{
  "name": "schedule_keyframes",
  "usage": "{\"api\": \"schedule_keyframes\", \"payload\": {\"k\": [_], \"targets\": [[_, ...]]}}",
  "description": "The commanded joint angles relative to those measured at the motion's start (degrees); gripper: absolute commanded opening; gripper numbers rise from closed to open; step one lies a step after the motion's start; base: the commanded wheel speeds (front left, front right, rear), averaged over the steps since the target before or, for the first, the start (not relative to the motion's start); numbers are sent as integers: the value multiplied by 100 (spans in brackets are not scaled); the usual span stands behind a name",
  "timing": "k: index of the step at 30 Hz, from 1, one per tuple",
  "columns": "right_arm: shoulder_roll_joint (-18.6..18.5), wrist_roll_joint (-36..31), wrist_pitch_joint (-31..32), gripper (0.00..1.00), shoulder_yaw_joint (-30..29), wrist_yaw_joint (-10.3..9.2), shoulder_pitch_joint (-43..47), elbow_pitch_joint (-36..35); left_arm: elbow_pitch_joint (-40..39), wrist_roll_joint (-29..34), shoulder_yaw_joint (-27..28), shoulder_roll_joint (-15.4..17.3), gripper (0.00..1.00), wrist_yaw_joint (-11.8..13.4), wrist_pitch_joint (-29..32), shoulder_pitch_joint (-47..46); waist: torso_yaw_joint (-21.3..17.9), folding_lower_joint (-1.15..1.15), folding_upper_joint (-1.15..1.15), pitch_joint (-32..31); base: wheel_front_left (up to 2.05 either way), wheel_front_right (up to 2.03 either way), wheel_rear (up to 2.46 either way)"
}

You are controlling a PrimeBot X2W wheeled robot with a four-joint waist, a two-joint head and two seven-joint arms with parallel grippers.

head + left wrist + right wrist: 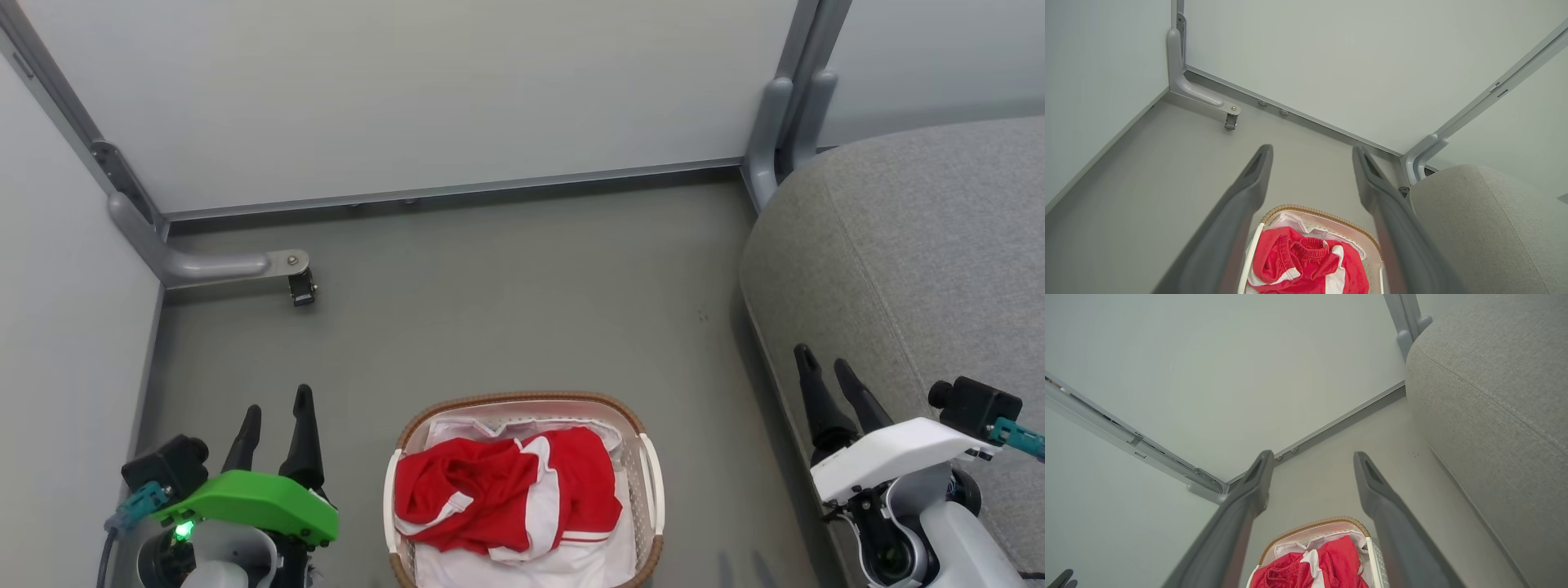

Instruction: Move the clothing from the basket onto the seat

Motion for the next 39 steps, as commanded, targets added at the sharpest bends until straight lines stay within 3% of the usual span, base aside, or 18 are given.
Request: {"api": "schedule_keyframes", "payload": {"k": [1, 19, 30, 39], "targets": [[-87, -205, -65, 100, 39, 2, -152, -62, -80, 198, -62, 65, 100, 52, -61, -202, 3, 0, 0, 9, 0, 0, 0], [-50, -1503, -349, 100, 76, 2, -217, 11, -73, 1296, -575, 281, 100, 597, -347, -302, 40, 0, 0, 105, 0, 0, 0], [39, -2119, -499, 100, 145, 2, -225, 218, -152, 1741, -532, 216, 100, 669, -497, -200, 68, 0, 0, 116, 0, 0, 0], [193, -2663, -620, 100, -224, 1, -200, 388, -256, 2092, -177, 19, 100, 603, -619, -46, 71, 0, 0, 146, 0, 0, 0]]}}
